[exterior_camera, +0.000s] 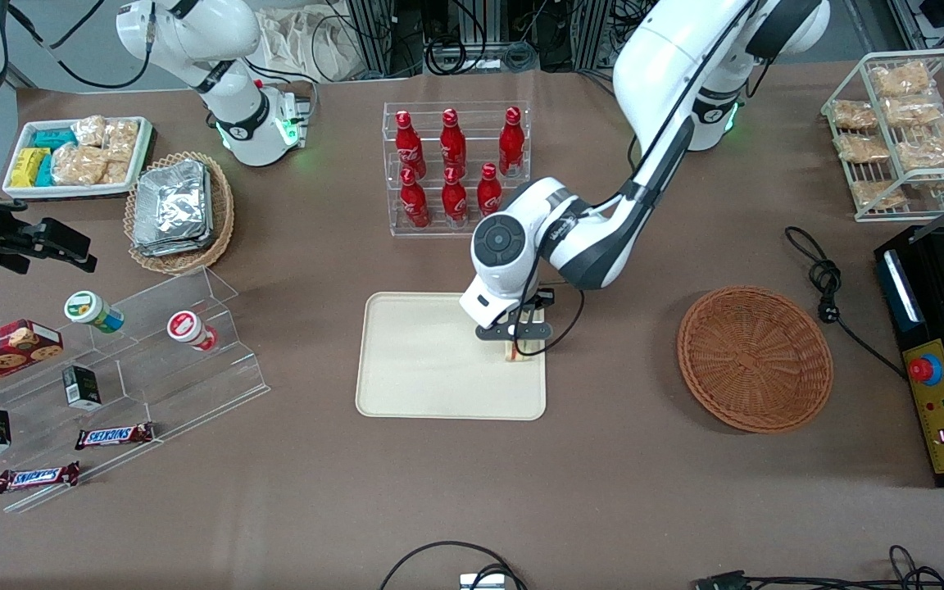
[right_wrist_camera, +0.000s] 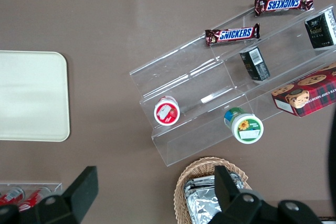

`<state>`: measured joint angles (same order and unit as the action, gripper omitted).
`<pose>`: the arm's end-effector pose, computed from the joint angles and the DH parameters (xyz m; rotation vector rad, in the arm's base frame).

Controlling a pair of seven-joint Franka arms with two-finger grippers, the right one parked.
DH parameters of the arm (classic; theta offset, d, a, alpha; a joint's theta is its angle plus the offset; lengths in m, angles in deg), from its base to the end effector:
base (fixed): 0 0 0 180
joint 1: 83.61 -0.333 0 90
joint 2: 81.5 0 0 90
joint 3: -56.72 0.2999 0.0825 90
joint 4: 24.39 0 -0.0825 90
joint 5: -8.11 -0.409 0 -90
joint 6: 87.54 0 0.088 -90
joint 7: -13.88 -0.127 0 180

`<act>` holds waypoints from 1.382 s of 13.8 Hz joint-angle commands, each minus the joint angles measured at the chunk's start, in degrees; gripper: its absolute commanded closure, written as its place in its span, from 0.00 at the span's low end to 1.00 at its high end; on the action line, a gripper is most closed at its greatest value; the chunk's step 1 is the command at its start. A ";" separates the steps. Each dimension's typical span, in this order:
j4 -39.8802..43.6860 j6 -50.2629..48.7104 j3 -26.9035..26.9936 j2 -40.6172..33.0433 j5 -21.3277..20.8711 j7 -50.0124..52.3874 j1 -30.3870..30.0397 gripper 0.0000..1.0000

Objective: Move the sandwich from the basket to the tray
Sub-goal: 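Carry the held sandwich over to the cream tray, then lower the sandwich onto the tray and open the left gripper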

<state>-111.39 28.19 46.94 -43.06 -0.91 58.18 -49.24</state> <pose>0.5183 -0.4688 0.2118 -3.0075 0.0740 0.1416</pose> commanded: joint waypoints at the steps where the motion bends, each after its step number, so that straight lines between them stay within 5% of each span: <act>1: 2.53 -0.95 0.73 1.46 -1.44 -0.88 0.79 1.00; 9: 2.79 4.49 1.17 3.75 -3.72 0.00 0.53 0.98; 13: 2.79 4.68 1.17 4.10 -5.04 -0.09 0.18 0.84; 14: 3.23 4.85 1.26 4.36 -5.04 -0.44 0.00 0.66; 16: 3.93 4.85 1.26 4.98 -5.74 -0.09 0.09 0.00; 19: 4.02 4.77 1.17 4.20 -6.71 1.74 0.26 0.00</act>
<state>-109.43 33.11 48.06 -39.55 -6.39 58.15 -49.40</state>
